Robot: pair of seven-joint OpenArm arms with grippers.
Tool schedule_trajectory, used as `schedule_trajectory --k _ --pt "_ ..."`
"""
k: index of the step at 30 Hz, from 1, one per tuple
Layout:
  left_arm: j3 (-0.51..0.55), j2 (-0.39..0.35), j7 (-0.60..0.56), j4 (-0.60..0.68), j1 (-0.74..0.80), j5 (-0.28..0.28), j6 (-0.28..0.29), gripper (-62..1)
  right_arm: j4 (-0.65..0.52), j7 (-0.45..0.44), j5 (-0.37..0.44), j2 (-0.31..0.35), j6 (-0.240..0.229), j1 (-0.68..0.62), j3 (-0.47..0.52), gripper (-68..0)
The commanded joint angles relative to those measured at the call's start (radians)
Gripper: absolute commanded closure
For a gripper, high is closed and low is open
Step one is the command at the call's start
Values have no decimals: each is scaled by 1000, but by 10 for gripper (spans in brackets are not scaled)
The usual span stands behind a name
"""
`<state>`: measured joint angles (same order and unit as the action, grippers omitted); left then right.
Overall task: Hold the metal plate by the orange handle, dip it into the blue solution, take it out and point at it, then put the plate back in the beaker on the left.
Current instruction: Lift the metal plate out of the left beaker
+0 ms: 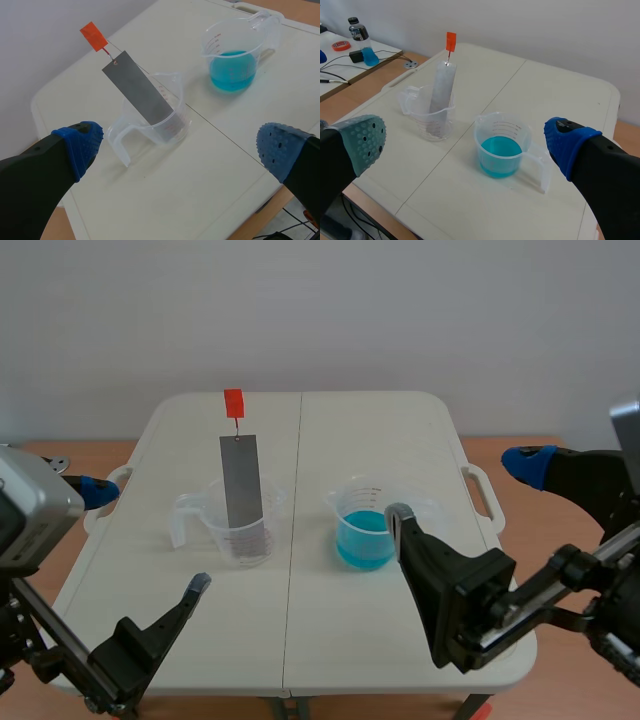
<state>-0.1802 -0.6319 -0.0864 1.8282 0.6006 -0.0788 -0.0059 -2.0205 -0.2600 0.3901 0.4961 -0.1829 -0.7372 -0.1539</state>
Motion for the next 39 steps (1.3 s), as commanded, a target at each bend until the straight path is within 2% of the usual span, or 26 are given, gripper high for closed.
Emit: schedule_trajectory --k 1,24,34,35,36,38,39 --pt "-1 0 -17 9 0 -6 -5 -623 -19 -15 7 5 0 8 0 -663" --pt "-1 0 -17 9 0 -6 -5 -623 -19 -15 7 5 0 9 0 -663" --pt "-1 0 -17 9 0 -6 -5 -623 -19 15 8 5 -1 74 0 -663" --pt "-1 0 -17 9 0 -6 -5 -606 -19 18 8 5 -1 82 0 -663" --pt "-1 0 -15 9 0 -6 -6 -501 -19 20 8 5 -1 90 0 -663" --pt "-1 0 -9 9 0 -6 -5 -215 -19 19 8 5 -1 109 0 -663" --pt "-1 0 -10 9 0 -6 -5 -110 -19 19 8 5 -1 120 -2 -663"
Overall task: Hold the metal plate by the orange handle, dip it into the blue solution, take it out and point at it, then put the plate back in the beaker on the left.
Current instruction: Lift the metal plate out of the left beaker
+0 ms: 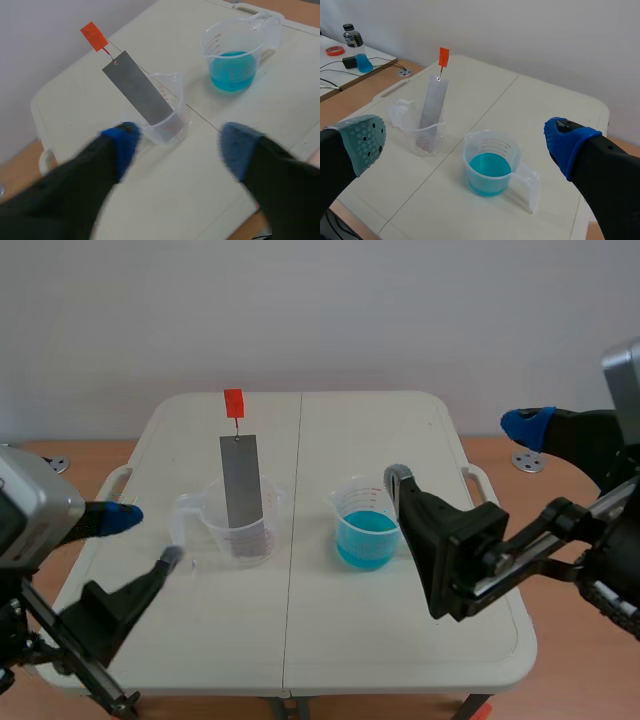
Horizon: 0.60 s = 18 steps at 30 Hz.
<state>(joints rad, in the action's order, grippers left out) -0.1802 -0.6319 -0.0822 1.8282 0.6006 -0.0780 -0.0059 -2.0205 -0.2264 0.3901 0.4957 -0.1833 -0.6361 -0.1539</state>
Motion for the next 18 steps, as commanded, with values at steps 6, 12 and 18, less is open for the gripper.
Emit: schedule_trajectory --k 6,12,18 --pt "0 0 6 9 1 -7 -6 -66 -18 5 8 6 0 93 -20 -663" --pt "7 -3 27 9 50 -6 -22 -69 -12 113 60 5 -4 194 -62 -663" --pt "44 -3 19 9 187 6 -84 -69 19 194 126 5 -16 306 -109 -663"
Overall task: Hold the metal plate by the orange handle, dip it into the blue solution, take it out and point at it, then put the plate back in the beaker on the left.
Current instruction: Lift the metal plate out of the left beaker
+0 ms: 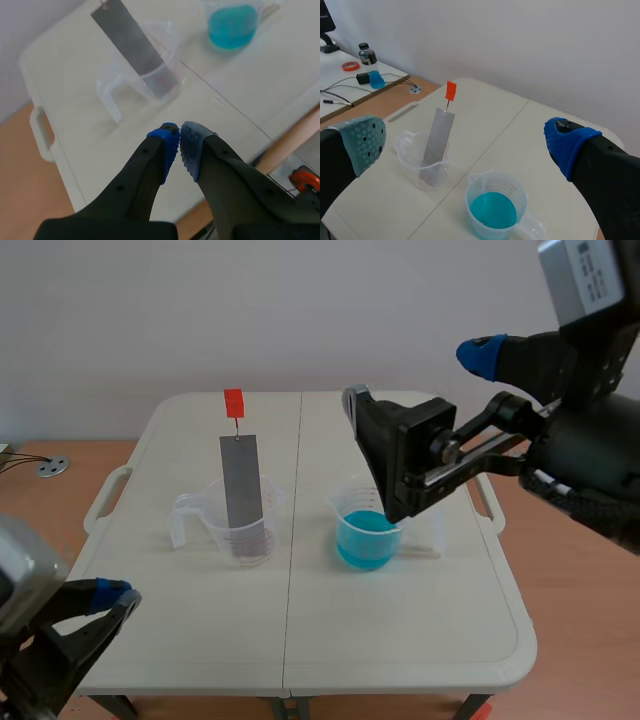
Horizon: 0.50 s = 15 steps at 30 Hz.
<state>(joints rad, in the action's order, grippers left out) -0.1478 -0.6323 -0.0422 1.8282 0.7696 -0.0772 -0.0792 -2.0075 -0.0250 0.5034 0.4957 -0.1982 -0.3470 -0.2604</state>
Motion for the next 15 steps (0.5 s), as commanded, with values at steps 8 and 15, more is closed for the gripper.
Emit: schedule_trajectory --k 8,15 --pt "74 -3 -39 9 191 19 -39 -69 111 27 109 5 -11 161 -85 -663" --pt "92 -3 -34 9 317 19 -42 -69 233 48 142 -35 -25 308 -158 -663"
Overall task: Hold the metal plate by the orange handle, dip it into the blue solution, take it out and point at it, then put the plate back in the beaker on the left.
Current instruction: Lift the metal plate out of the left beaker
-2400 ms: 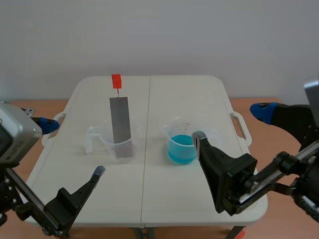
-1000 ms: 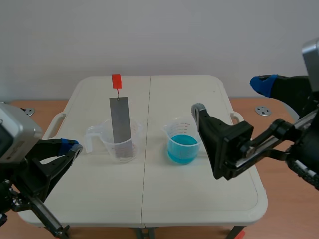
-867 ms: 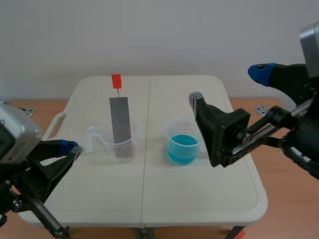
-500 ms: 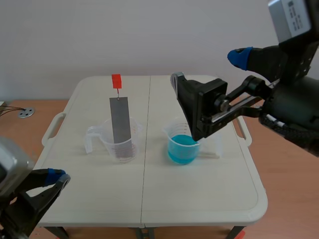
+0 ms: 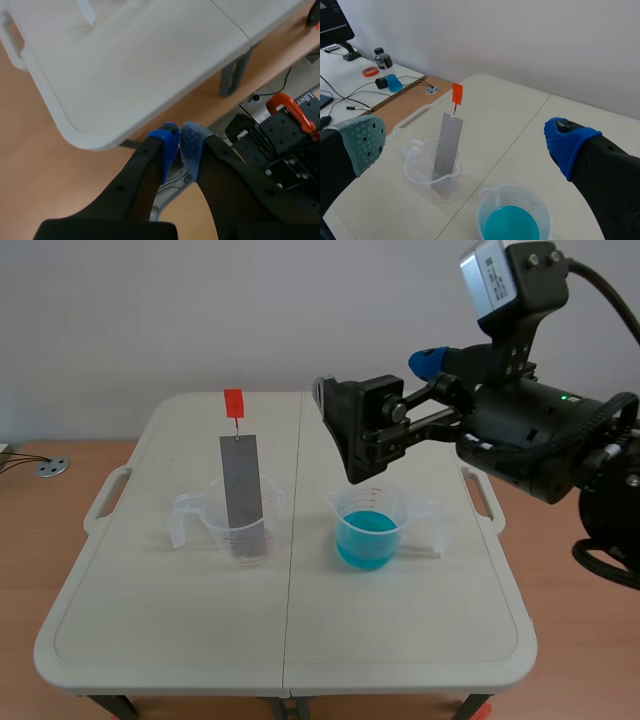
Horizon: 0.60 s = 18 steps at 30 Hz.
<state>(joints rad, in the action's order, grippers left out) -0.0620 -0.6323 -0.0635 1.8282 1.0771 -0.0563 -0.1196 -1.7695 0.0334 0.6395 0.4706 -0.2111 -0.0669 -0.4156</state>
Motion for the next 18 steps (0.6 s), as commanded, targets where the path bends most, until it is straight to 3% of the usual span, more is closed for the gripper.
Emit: schedule_trajectory --k 1,18 --pt "7 -3 -11 9 24 -2 -2 -69 13 1 6 -19 -23 50 -12 -663" --pt "6 -2 13 9 134 -10 3 -69 347 59 28 -189 -44 352 -203 -663"
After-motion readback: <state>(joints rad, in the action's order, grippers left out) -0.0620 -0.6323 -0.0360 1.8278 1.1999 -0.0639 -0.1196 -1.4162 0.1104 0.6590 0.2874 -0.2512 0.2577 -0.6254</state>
